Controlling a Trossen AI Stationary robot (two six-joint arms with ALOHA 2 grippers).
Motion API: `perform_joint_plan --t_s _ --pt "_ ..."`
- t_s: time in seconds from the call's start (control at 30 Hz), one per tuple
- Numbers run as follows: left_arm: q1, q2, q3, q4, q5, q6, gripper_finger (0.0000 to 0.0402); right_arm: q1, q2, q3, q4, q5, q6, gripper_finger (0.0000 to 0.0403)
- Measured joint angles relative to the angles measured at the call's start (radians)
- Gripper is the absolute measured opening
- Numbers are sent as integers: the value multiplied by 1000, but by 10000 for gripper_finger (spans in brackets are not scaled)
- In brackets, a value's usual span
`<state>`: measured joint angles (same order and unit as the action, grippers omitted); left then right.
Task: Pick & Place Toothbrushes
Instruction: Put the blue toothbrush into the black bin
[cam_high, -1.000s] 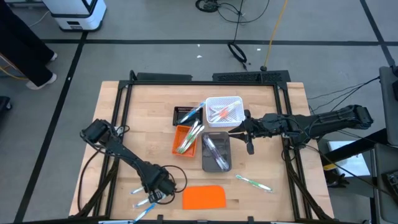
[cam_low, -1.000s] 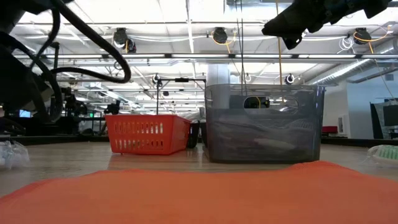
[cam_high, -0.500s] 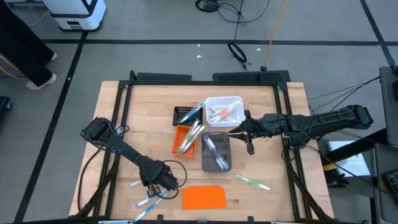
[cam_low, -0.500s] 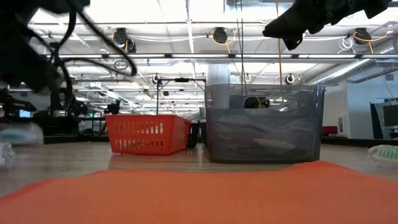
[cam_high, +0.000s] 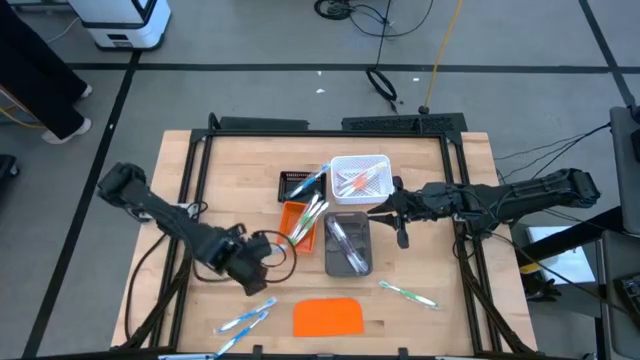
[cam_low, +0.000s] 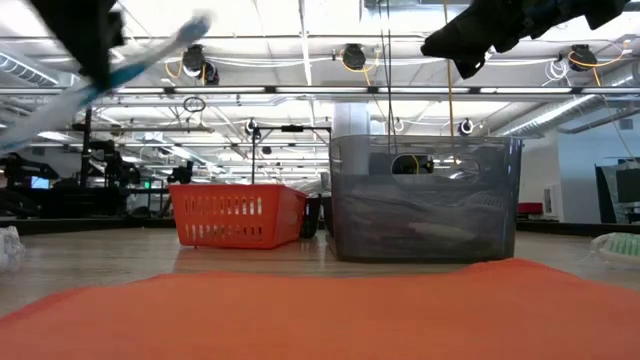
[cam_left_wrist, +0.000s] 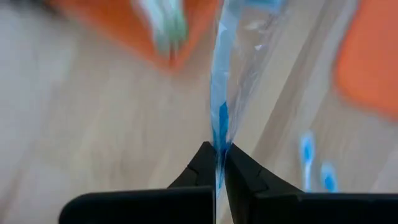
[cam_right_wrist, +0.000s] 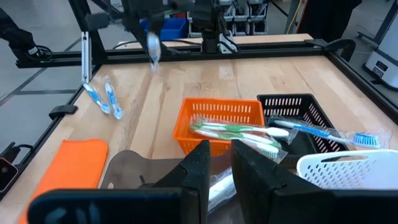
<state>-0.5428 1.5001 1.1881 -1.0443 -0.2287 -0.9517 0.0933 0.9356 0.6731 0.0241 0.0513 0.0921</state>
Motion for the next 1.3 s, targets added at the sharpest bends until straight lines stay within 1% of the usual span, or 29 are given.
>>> perform_joint_plan --t_s 0.1,0.17,0.33,0.5,0.63,0.73,0.93,1.03,1.13,1.2,1.3 --pt "11 -38 0 100 -105 109 7 0 0 0 16 0 0 59" --pt "26 -48 0 161 -156 203 4 0 0 0 28 0 0 59" --pt "102 -48 0 329 -242 439 7 0 28 0 122 -1 0 59" --pt "207 -48 0 477 -256 576 5 0 87 0 217 -5 0 59" --pt "273 -47 0 572 -238 696 4 0 134 0 333 -66 -17 59" --pt "310 -47 0 636 -212 746 6 1 164 0 416 -107 -39 59" --pt "343 -47 0 740 -208 828 4 0 220 0 573 -105 -89 59" --pt "353 -47 0 777 -196 847 9 -2 236 0 600 -105 -111 59" --pt "358 -47 0 830 -191 875 4 -2 257 0 628 -100 -135 59" --pt "364 -44 0 872 -164 895 5 -2 269 0 655 -99 -146 59" --pt "371 -25 0 925 -135 913 9 -2 284 0 675 -55 -179 59"
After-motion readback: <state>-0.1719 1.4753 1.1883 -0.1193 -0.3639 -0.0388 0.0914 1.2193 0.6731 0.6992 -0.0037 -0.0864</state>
